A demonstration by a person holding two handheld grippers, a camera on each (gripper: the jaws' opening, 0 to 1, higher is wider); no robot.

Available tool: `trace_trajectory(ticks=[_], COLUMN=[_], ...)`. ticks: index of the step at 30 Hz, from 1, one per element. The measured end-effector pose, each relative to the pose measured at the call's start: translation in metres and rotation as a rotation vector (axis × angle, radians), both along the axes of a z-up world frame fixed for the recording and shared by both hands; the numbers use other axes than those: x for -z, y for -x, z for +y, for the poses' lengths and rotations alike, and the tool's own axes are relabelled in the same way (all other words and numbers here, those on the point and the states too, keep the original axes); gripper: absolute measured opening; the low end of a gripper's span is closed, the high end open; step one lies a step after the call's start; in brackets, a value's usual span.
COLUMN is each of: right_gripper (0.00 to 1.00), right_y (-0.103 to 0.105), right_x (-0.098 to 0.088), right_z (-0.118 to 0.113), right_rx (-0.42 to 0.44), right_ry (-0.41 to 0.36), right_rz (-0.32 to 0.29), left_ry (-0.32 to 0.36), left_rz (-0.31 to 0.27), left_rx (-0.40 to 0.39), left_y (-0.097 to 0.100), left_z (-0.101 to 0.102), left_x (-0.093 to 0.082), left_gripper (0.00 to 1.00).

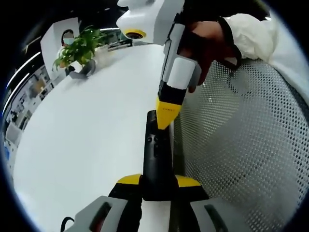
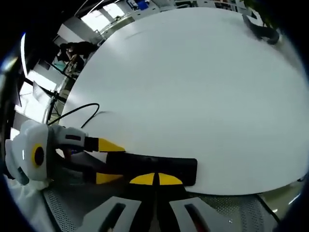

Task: Press the specified remote control buttons in sequence, fully releasing each button before pressing the next.

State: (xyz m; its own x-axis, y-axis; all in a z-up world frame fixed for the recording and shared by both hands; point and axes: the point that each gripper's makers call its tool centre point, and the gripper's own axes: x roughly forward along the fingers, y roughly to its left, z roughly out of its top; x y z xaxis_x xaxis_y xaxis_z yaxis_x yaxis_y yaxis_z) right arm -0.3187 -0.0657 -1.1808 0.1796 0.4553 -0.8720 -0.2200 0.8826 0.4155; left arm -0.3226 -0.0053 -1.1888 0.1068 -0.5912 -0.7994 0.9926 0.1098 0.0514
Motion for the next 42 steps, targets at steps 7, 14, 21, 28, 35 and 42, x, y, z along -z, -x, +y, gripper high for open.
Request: trace_trajectory(ticks=[7, 14, 21, 28, 35, 42], right_gripper=[0.0, 0.0, 0.0, 0.0, 0.0, 0.0], right_y=[-0.002, -0.001, 0.0, 0.0, -0.002, -0.011], right_x=[0.001, 0.003, 0.006, 0.006, 0.004, -0.003], right_z=[-0.001, 0.002, 0.0, 0.002, 0.001, 0.001], right_rx=[0.009, -0.011, 0.002, -0.02, -0.022, 0.014], right_ry=[-0.005, 0.008, -0.005, 0.019, 0.014, -0.018], right_rz=[-0.004, -0.008, 0.01, -0.01, -0.006, -0.058], left_ry=[-0.011, 0.014, 0.03, 0.045, 0.052, 0.047], left_rz=[0.006, 0.047, 0.053, 0.051, 0.049, 0.045], left_rx=[-0.012, -0.045, -0.053, -0.051, -0.046, -0.042], left_y=[-0.001, -0.001, -0.001, -0.002, -0.002, -0.001], left_z=[0.002, 0.003, 0.003, 0.001, 0.0, 0.0], left_x=[0.002, 0.003, 0.003, 0.003, 0.003, 0.003], left_gripper=[0.24, 0.24, 0.25, 0.25, 0.25, 0.25])
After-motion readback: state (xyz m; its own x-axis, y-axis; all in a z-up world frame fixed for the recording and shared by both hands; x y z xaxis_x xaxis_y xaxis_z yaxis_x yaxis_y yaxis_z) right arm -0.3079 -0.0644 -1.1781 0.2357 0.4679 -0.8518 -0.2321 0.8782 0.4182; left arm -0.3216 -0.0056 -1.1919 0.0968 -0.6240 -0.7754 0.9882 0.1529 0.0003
